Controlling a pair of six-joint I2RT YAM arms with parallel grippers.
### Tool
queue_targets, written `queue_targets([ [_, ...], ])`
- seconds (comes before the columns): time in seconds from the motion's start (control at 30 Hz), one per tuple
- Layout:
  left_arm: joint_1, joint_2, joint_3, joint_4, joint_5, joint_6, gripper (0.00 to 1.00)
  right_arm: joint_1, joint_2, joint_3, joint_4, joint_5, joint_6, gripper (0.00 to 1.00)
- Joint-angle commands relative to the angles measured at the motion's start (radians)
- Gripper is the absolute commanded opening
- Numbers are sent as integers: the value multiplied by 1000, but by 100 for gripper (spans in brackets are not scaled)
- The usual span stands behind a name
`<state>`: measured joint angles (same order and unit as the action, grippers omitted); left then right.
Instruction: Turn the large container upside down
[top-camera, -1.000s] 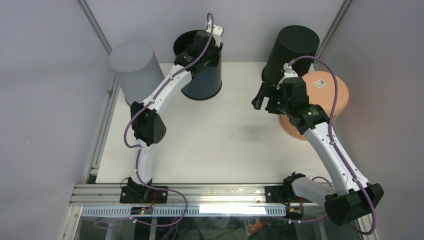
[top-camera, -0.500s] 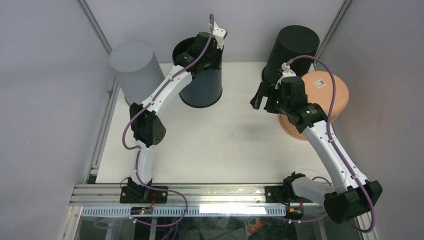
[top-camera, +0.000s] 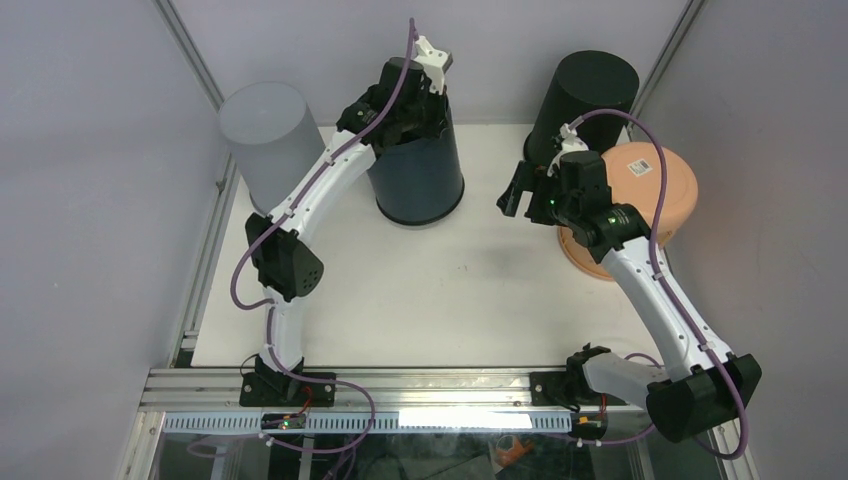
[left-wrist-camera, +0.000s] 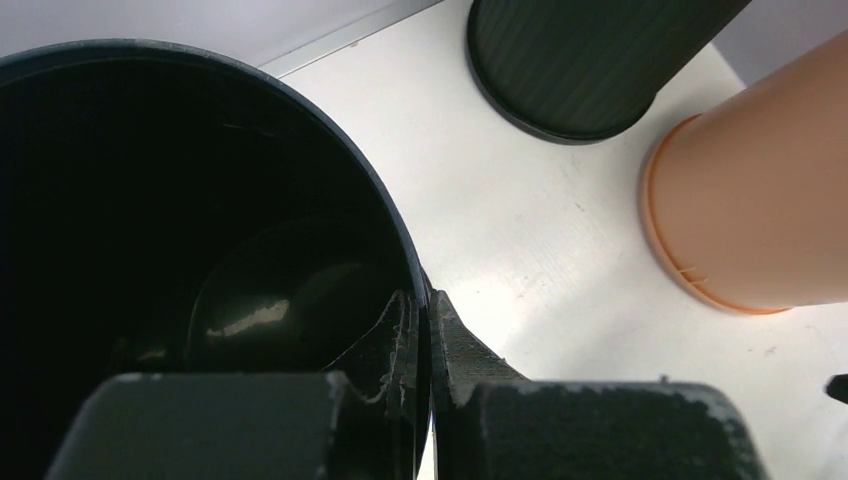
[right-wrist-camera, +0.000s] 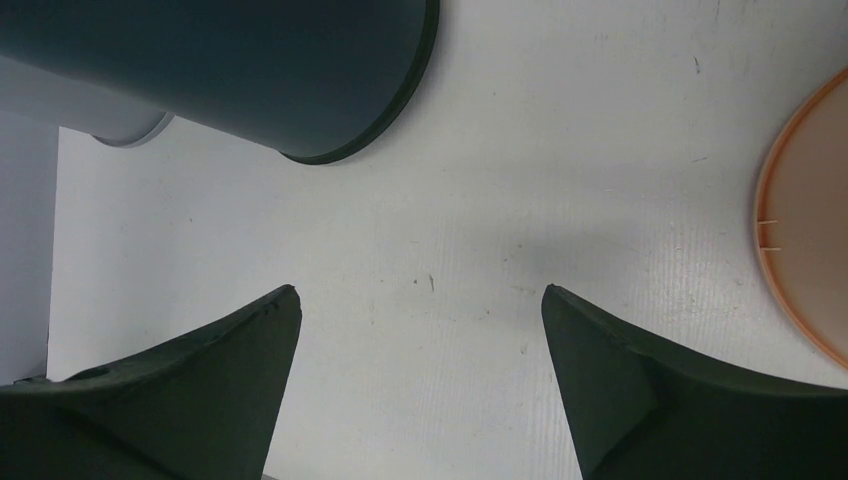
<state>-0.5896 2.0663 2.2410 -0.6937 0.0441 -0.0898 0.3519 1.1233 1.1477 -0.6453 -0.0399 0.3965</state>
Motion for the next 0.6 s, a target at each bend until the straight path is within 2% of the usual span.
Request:
queue_targets([
  [0.0, -10, -144, 24, 125, 64, -66, 0, -7, -24, 15, 57, 10, 16, 94],
  [0.33, -9, -226, -28, 203, 163, -206, 0, -10, -54, -5, 66, 8, 25, 94],
  [0.57, 2, -323, -138, 314, 202, -291, 0, -54, -108, -92, 171, -157, 93, 94],
])
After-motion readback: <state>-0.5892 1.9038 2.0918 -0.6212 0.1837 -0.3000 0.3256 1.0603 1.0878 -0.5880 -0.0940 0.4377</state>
